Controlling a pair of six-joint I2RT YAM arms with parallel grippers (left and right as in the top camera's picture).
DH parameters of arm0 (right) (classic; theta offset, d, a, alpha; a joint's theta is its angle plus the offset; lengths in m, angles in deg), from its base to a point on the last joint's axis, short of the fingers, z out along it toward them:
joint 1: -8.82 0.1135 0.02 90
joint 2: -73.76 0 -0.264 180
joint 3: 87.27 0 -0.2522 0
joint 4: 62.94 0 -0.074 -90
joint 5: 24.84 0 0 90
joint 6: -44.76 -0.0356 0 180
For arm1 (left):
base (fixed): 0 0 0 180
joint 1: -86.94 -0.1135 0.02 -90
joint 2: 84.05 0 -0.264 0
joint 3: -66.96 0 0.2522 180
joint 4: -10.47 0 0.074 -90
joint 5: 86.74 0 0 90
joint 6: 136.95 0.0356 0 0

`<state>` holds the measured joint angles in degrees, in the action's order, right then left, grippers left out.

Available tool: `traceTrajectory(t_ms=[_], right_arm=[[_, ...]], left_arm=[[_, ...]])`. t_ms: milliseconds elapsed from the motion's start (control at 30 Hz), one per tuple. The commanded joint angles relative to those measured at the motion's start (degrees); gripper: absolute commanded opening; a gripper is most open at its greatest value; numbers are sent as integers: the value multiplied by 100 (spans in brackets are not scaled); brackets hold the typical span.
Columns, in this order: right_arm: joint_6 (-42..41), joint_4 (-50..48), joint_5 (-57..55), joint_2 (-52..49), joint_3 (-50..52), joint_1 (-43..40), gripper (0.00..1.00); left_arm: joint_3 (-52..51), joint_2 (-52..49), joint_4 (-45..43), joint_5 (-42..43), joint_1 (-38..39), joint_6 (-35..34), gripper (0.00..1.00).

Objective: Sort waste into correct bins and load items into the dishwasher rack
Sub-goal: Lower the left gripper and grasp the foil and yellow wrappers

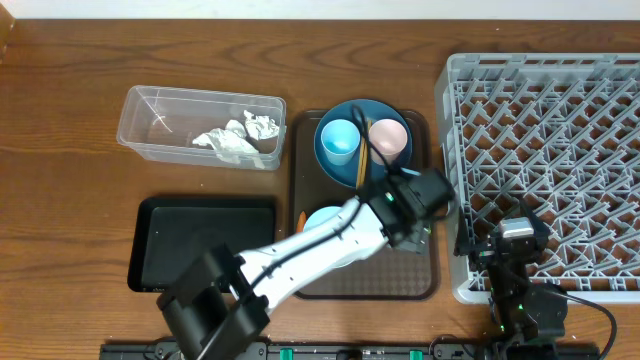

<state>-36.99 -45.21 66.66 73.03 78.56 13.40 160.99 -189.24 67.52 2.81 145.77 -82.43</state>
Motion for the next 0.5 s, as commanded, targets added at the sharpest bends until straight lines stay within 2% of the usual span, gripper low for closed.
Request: traceTrajectory(t_ms=[0,133,200,267,467], right_arm=[[61,17,2,9,9,-81,99],[61,17,2,9,9,-81,99],[61,17,2,9,9,-81,99],[61,17,2,9,9,-81,99],[59,17,2,9,9,-81,99]], left_arm=[[-35,-28,-153,-299,278,-254,82],[-35,-61,-192,-861,396,-542,82],[-35,-98,-240,-863,393,-555,80],[-35,-170,-275,-861,396,-557,71],[-35,-398,-444,-863,393,-555,70]])
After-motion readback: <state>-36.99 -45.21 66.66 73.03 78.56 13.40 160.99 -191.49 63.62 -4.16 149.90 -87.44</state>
